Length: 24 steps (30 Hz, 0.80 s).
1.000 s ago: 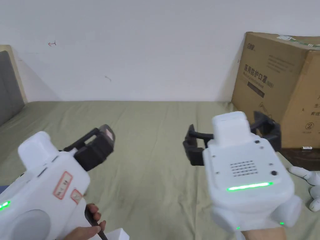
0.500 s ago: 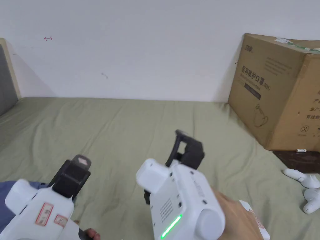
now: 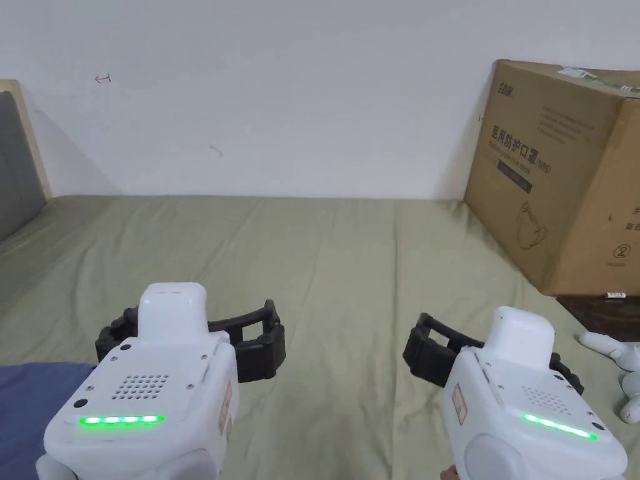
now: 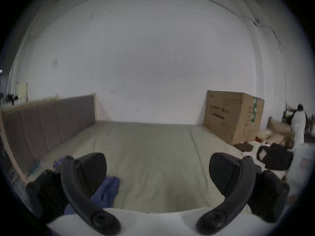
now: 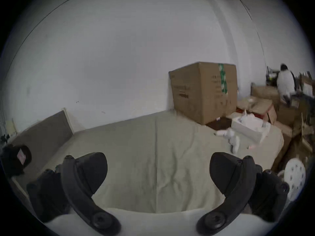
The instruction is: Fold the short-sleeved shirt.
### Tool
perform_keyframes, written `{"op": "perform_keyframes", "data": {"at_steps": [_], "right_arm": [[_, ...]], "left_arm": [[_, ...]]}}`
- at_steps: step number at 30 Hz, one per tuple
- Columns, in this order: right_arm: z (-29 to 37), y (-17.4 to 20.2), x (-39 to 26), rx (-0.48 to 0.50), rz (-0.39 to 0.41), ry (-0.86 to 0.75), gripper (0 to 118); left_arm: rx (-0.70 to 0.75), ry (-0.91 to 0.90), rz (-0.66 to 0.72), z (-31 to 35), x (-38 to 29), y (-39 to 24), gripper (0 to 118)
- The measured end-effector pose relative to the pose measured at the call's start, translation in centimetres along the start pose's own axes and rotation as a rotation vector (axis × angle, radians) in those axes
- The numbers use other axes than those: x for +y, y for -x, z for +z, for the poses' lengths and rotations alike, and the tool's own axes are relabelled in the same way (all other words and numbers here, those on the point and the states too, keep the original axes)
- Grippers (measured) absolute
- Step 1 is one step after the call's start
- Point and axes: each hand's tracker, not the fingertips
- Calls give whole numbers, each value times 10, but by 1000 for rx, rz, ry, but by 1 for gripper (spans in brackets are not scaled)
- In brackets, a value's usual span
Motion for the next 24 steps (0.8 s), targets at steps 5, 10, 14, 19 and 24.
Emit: {"op": "perform_keyframes", "data": {"at_steps": [5, 10, 14, 19, 24], "right_arm": [[10, 17, 27, -4, 125, -137, 118], [10, 16, 30, 24, 104, -111, 117], [8, 15, 13, 1, 156, -86, 55], [-3, 11, 7, 7, 125, -46, 8], [-6, 14, 7, -26, 177, -52, 4]], "left_arm": [[34, -91, -25, 7, 20, 0, 118], [70, -58, -170, 8, 20, -10, 117], [66, -23, -235, 13, 3, -17, 33], [98, -25, -203, 9, -1, -14, 0], [78, -9, -176, 4, 6, -14, 0]]}}
